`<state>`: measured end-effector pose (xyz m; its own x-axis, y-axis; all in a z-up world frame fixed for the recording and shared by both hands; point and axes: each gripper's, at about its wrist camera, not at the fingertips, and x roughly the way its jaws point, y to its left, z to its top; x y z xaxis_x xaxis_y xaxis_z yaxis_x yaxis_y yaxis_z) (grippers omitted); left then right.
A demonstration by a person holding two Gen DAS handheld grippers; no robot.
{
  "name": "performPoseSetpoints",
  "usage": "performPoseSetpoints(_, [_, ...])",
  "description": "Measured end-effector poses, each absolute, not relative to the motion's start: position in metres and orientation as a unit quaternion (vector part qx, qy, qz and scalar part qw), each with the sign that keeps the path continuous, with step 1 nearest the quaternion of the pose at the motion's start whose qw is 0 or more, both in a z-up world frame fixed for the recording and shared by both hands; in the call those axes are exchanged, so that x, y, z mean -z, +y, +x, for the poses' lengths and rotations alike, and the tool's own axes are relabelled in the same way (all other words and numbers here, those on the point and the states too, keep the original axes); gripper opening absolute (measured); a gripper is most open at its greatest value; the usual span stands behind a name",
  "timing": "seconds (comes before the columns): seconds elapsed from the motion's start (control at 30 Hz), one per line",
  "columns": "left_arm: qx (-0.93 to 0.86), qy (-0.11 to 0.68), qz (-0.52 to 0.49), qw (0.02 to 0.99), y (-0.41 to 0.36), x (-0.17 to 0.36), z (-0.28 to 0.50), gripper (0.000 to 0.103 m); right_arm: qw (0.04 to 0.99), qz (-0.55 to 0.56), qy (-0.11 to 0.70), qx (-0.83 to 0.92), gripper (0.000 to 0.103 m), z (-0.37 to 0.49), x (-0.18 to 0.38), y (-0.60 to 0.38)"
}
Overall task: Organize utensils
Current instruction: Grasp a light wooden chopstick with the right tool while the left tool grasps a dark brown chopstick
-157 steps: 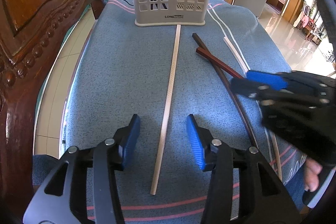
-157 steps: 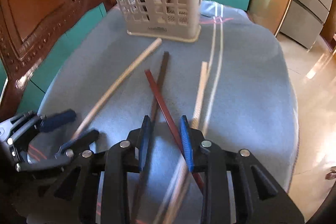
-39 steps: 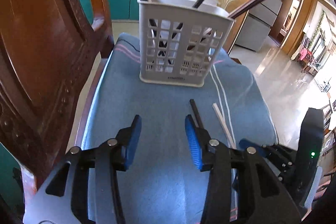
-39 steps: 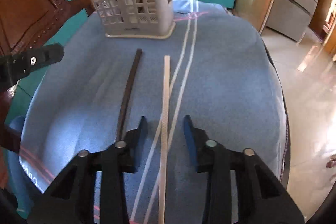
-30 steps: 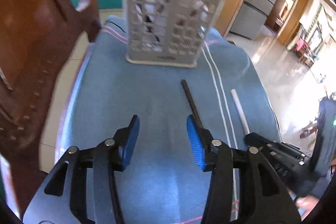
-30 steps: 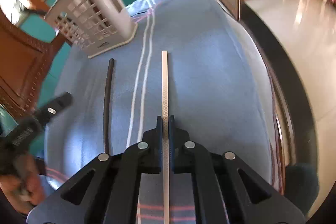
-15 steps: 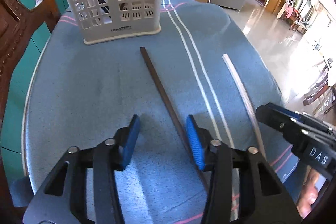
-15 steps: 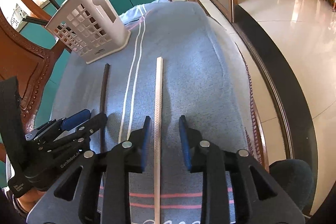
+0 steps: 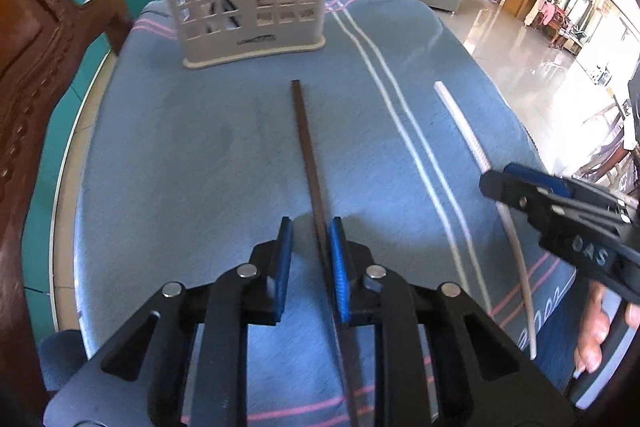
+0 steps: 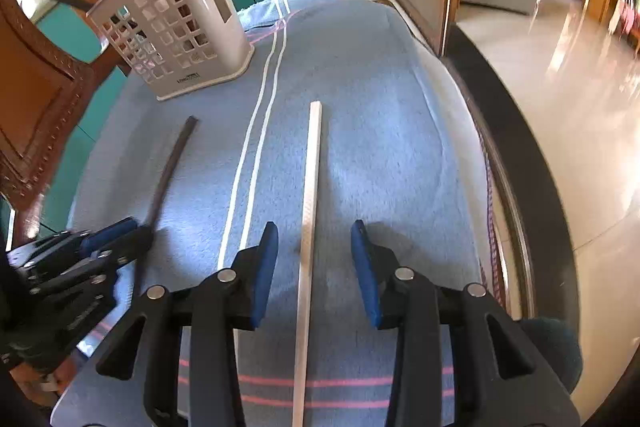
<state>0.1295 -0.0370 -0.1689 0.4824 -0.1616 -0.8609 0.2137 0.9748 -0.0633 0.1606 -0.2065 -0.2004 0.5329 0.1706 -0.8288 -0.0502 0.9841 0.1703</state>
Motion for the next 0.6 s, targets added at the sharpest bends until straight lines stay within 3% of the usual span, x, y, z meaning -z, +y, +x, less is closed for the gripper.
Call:
performPoseSetpoints(0.07, [0.103, 0.499, 0.021, 0.86, -0.029, 0.169, 0.126, 0.02, 0.876, 0.045, 0.476, -0.053, 0.032, 0.163, 0.201, -0.199])
performPoseSetpoints(0.13, [0.098, 0.5, 0.014, 0.86, -0.019, 0.169, 0.122, 0.02, 0.876, 0.033, 0.477, -0.056, 0.014, 0.166, 0.203, -0.192])
performPoseSetpoints(0.17, [0.096, 0.5, 0.011, 0.861, -0.018, 0.17, 0.119, 0.02, 0.876, 0.031, 0.478, -0.058, 0.01, 0.166, 0.203, -0.19])
performPoseSetpoints(0.6, [0.097, 0.499, 0.005, 0.861, -0.015, 0.173, 0.12, 0.02, 0.867, -0.017, 0.484, -0.117, 0.006, 0.156, 0.203, -0.16])
